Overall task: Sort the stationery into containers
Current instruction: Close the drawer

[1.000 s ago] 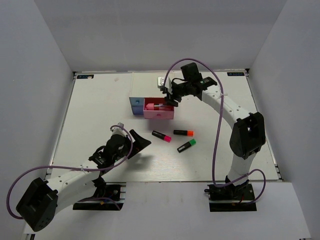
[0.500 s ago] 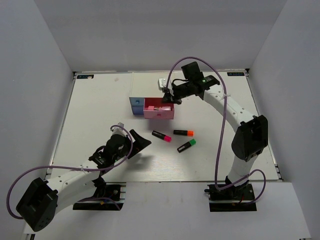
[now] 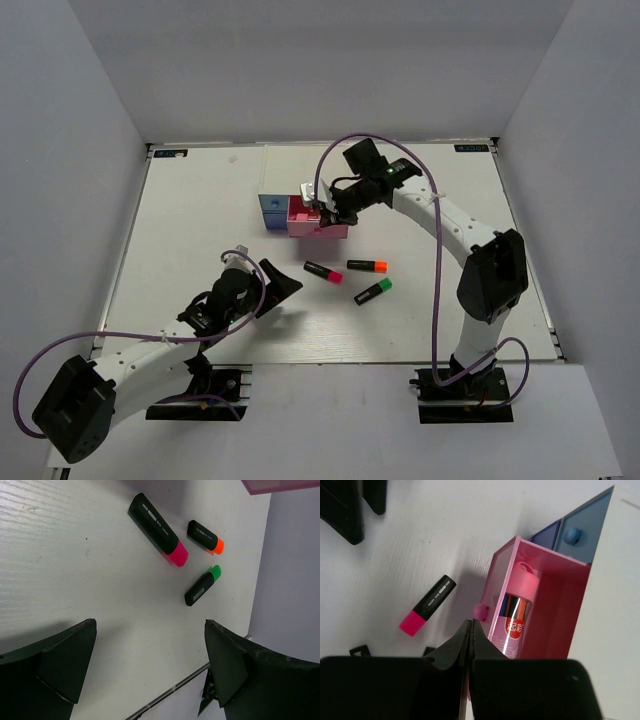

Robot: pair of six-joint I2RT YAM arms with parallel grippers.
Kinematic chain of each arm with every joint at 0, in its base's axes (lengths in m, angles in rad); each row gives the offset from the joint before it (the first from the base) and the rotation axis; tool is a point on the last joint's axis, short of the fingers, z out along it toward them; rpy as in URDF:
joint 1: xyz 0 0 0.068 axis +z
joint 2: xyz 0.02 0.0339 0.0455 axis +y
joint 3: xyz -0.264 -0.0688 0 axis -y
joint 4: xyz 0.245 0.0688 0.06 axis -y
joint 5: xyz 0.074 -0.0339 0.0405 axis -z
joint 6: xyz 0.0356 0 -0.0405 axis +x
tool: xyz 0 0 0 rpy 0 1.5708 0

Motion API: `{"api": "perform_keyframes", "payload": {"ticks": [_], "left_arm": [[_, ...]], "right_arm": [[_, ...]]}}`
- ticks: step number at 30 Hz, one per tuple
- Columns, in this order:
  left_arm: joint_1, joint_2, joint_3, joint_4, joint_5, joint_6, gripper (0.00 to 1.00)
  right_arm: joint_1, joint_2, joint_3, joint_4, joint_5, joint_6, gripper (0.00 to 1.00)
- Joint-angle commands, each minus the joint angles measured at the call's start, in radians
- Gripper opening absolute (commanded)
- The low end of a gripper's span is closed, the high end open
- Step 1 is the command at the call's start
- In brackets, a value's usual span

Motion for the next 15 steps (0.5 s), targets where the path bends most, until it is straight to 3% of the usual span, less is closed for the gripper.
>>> {"api": "perform_keyframes", "payload": {"ticks": [1,15], "left_arm": [[0.002,0.001,0.019,0.007,0.007,0.009,1.0],[0.002,-0.009,0.019,-0.004,-0.002,0.009,1.0]], "right_arm": [[0.024,0.025,-0.021,0.053,0.114,0.045,0.0],[0.04,0.082,-0.027,0.228,0.33,0.156,0.0]]}}
